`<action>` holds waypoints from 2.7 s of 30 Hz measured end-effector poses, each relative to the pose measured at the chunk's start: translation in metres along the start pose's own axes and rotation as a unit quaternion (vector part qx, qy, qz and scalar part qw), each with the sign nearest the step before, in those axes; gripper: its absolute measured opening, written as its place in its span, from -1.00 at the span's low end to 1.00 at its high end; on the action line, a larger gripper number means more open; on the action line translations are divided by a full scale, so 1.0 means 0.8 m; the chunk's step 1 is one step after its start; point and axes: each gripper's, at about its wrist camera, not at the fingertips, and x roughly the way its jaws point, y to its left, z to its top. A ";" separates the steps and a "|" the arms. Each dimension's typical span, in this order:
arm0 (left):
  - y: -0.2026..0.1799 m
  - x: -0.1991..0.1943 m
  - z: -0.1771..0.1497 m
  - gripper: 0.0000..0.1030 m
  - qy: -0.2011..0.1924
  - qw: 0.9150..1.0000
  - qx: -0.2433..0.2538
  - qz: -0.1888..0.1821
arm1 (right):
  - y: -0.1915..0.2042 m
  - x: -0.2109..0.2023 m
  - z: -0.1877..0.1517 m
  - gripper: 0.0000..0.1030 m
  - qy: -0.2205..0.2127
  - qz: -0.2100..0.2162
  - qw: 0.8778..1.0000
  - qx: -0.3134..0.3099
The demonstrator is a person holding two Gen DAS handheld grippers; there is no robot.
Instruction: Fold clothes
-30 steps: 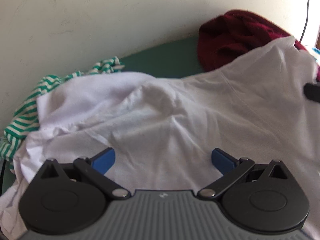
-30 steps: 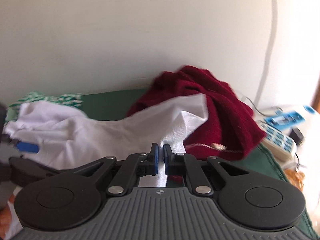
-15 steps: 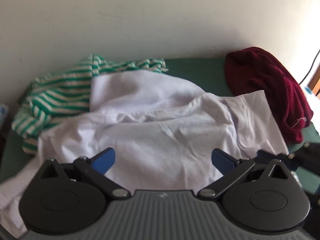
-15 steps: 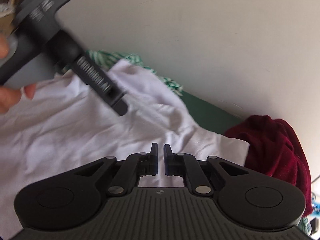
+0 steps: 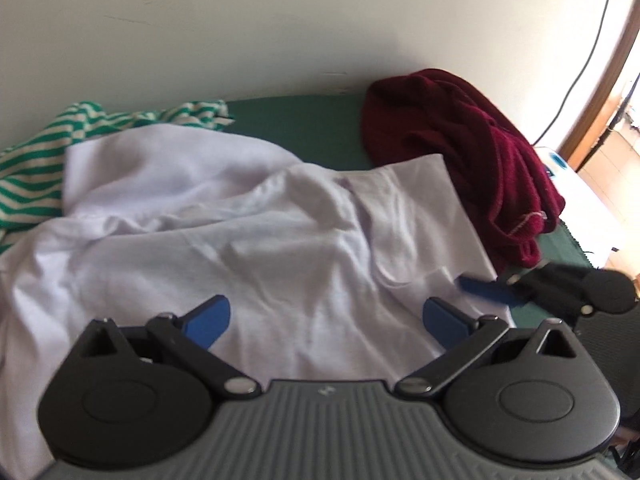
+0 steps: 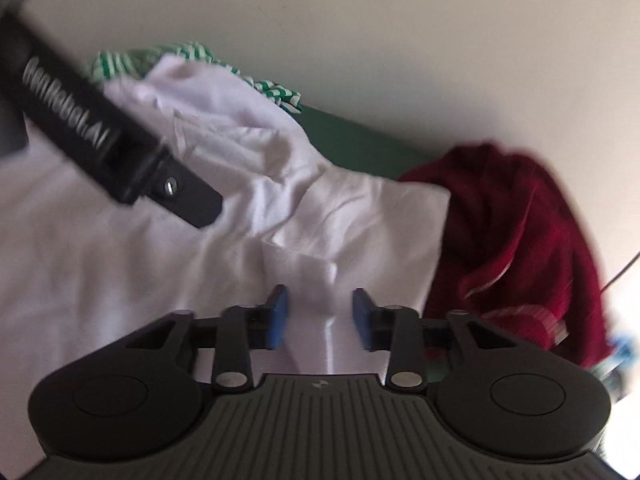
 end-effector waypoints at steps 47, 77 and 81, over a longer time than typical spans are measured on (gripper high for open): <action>-0.002 0.092 0.037 -1.00 0.040 0.963 -0.220 -0.152 | -0.008 -0.084 -0.038 -0.75 -0.130 0.008 0.991 -0.030; 0.010 0.005 0.083 -1.00 -0.018 0.983 -0.121 -0.136 | -0.015 -0.337 -0.204 -0.42 0.082 0.025 0.965 0.247; 0.010 0.005 0.086 -1.00 -0.016 0.985 -0.109 -0.134 | 0.019 -0.373 -0.230 -0.41 0.107 -0.014 0.962 0.252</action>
